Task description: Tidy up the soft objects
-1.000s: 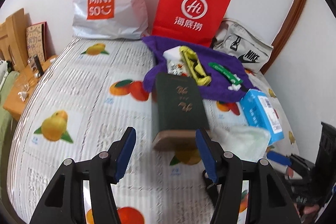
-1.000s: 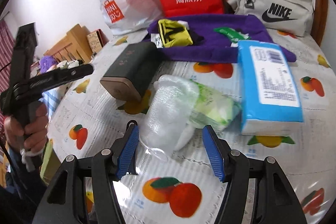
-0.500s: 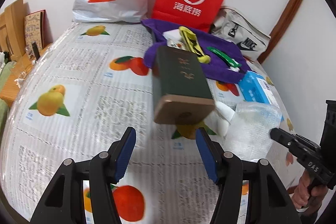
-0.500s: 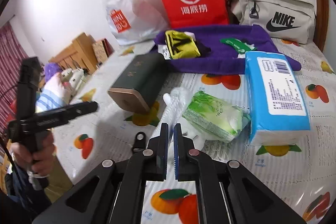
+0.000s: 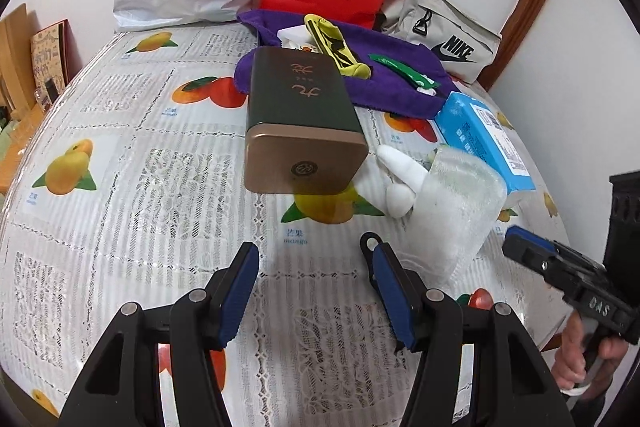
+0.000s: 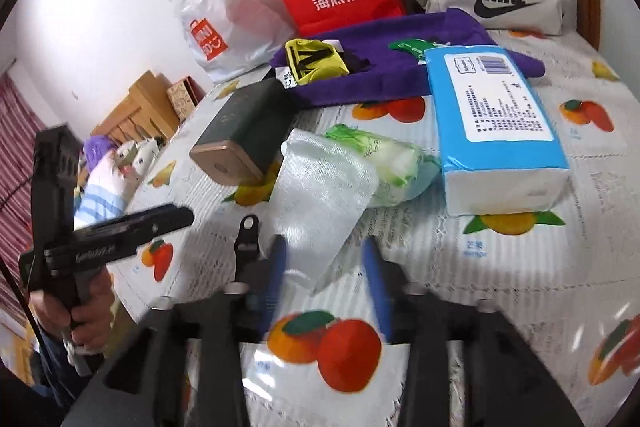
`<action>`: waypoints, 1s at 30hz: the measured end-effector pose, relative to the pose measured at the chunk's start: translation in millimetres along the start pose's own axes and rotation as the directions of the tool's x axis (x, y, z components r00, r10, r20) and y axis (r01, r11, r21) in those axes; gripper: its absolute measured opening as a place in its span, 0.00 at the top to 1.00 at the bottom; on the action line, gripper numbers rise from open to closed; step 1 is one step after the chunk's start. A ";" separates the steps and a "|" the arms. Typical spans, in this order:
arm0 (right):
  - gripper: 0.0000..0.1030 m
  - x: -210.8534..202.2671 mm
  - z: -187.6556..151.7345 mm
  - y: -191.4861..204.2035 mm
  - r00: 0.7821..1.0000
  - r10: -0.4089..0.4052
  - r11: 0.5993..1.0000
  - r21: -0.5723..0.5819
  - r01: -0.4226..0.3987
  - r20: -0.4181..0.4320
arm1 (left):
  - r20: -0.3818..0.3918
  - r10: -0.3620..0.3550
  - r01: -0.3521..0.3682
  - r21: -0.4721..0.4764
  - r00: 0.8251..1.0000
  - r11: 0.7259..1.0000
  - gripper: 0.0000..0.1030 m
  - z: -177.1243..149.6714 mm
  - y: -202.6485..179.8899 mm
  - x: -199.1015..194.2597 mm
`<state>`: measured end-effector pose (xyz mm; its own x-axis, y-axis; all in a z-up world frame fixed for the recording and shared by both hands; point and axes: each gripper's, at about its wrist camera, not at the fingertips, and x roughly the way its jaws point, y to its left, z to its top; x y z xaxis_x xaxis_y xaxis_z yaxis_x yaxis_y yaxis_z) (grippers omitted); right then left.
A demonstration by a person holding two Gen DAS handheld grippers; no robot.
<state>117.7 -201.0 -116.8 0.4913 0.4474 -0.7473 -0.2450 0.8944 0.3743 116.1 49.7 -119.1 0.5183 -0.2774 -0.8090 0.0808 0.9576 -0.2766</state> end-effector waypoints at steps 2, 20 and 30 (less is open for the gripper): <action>0.54 6.1 4.4 -1.7 1.000 0.006 1.000 0.015 -0.006 0.009 | -0.003 0.002 -0.002 -0.006 1.000 1.000 0.45 -0.3 2.2 1.2; 0.98 -32.4 6.8 0.0 0.984 0.116 0.993 -0.027 -0.114 0.132 | -0.074 -0.013 0.016 0.044 0.997 0.999 0.45 -12.1 -25.0 20.0; 0.99 -76.3 -25.9 -50.8 0.990 -0.013 0.998 0.061 0.005 0.139 | -0.141 -0.047 0.068 0.150 0.989 0.986 0.42 -27.1 -71.2 36.3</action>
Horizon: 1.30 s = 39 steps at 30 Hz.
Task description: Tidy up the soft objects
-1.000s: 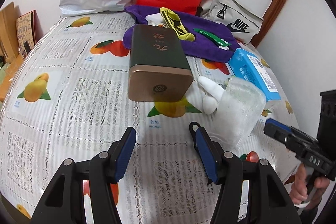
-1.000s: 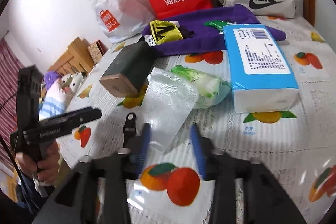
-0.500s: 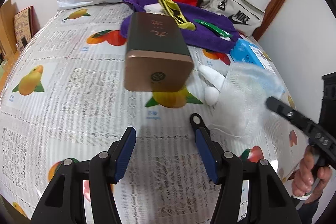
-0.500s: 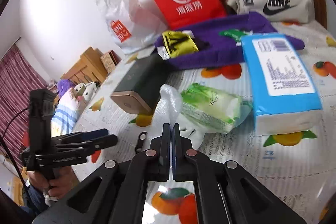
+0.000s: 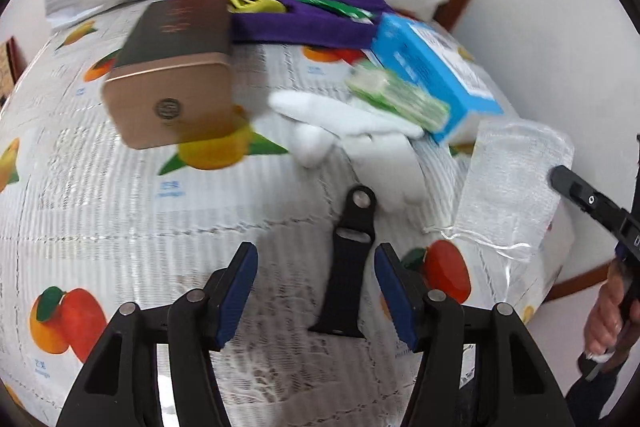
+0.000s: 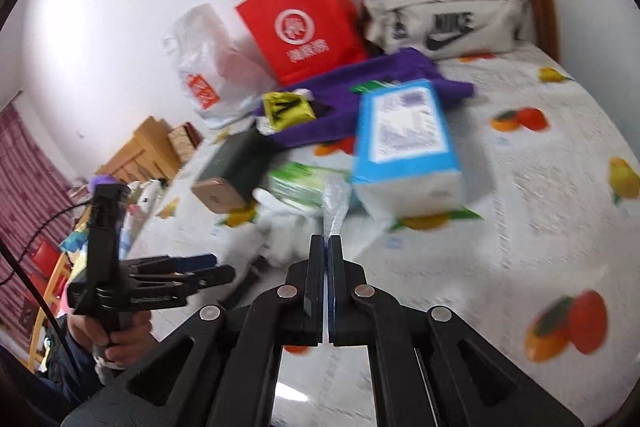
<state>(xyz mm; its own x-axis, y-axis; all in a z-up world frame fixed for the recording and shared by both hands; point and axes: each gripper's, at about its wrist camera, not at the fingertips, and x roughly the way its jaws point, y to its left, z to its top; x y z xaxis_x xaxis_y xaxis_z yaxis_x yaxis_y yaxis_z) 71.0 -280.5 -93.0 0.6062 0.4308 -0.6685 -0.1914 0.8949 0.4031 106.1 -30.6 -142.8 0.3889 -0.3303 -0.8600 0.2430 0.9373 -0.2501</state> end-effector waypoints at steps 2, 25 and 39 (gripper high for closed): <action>0.96 -2.1 -5.6 -11.0 0.999 -0.038 0.999 0.011 0.038 -0.020 | -0.012 0.011 -0.011 0.027 1.000 1.000 0.43 -1.9 -6.5 3.9; 0.22 37.4 -37.9 -20.8 0.954 -0.236 0.962 0.092 0.256 -0.182 | 0.045 0.100 -0.107 0.209 0.994 0.972 0.81 -13.3 -29.0 7.9; 0.12 82.2 -24.1 7.8 0.896 -0.410 0.903 0.063 0.425 -0.170 | 0.074 0.131 -0.133 0.034 0.989 0.990 0.81 -12.4 36.7 -12.8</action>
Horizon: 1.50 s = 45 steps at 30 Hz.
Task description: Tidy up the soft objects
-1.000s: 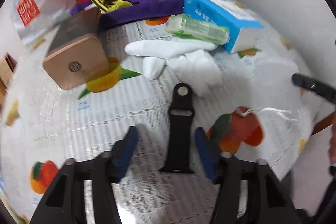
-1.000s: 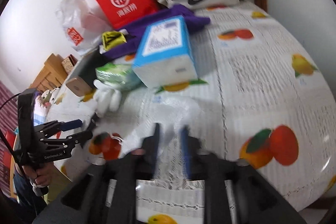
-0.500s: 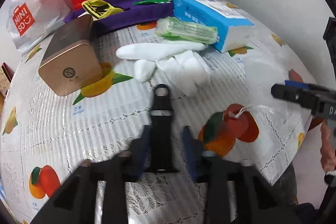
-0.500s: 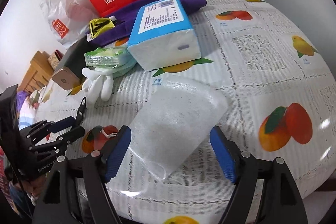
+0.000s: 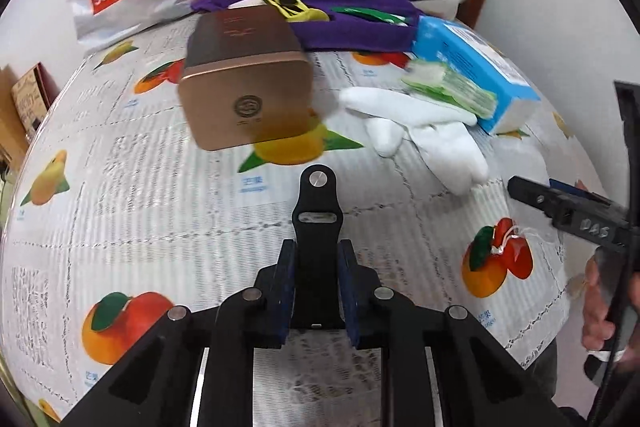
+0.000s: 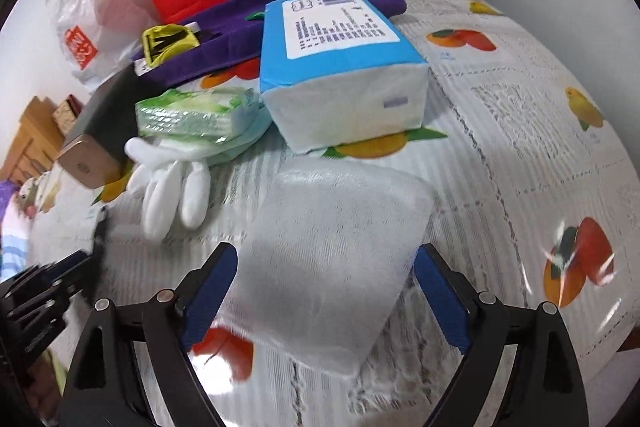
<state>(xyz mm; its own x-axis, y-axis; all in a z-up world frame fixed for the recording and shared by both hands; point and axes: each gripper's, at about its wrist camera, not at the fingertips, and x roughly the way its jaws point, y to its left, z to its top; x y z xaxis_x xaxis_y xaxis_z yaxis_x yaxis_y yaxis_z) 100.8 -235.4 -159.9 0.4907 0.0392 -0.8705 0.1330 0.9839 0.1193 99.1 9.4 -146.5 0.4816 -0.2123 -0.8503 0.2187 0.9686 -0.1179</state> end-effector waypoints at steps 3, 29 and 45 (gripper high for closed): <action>0.21 3.1 -1.3 10.9 0.997 -0.076 0.995 -0.066 0.076 0.011 | 0.012 -0.018 0.018 -0.013 1.000 1.000 0.81 -0.4 3.9 -3.2; 0.96 -49.3 19.1 -11.5 0.980 0.180 0.979 -0.113 -0.171 0.079 | 0.092 -0.026 0.031 -0.059 0.995 0.998 0.81 31.8 8.4 -45.4; 0.96 -79.3 76.7 -0.5 0.957 0.238 0.958 -0.200 -0.204 0.164 | 0.168 -0.012 0.020 -0.042 0.986 0.999 0.81 85.0 3.5 -67.3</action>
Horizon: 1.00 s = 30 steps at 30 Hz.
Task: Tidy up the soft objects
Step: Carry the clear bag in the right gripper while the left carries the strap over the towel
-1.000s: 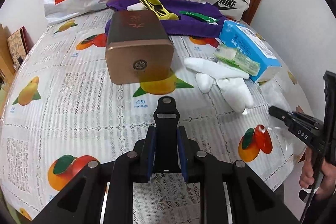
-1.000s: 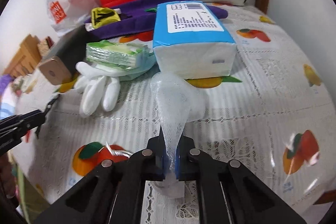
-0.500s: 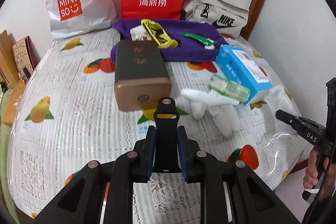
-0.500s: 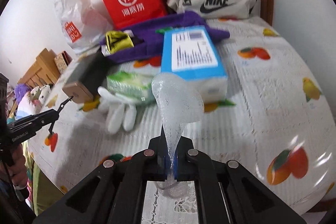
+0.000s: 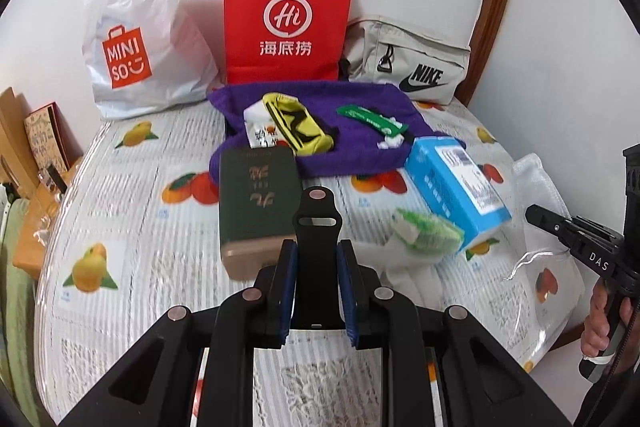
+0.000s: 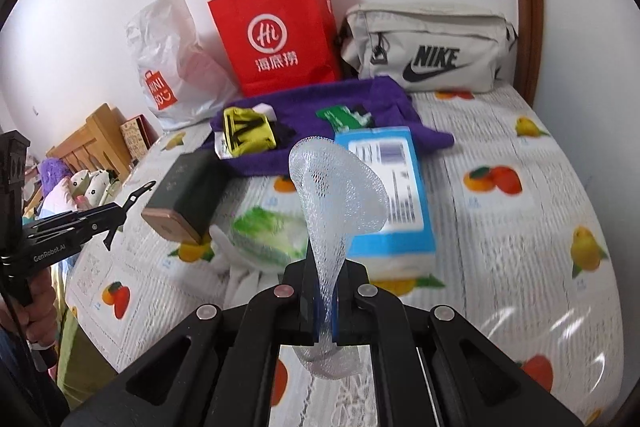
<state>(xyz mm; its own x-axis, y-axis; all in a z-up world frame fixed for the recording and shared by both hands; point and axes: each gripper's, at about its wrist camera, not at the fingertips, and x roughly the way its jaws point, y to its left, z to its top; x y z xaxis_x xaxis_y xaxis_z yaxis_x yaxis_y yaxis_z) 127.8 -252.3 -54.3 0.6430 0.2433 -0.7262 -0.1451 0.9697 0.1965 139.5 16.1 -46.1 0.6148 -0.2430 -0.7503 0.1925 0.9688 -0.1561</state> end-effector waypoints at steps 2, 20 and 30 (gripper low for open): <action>0.96 0.8 7.4 1.0 1.000 0.006 1.000 -0.010 -0.005 0.009 | 0.006 0.003 -0.003 -0.001 1.000 1.000 0.81 6.9 0.6 1.4; 0.96 36.4 78.9 9.8 0.998 0.049 0.996 -0.076 -0.045 0.044 | 0.036 0.007 -0.007 -0.007 0.999 1.000 0.81 62.6 5.8 28.3; 0.96 77.9 113.0 -1.8 0.995 0.101 0.993 -0.059 -0.101 0.003 | 0.025 -0.012 0.012 -0.026 1.000 1.000 0.81 92.0 9.5 61.5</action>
<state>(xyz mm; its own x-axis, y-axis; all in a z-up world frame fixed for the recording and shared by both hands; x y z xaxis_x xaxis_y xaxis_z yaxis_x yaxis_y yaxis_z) 263.1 -237.4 -36.7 0.6271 0.3403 -0.7007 -0.2537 0.9397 0.2293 249.5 5.9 -34.6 0.6315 -0.2555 -0.7321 0.1798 0.9667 -0.1823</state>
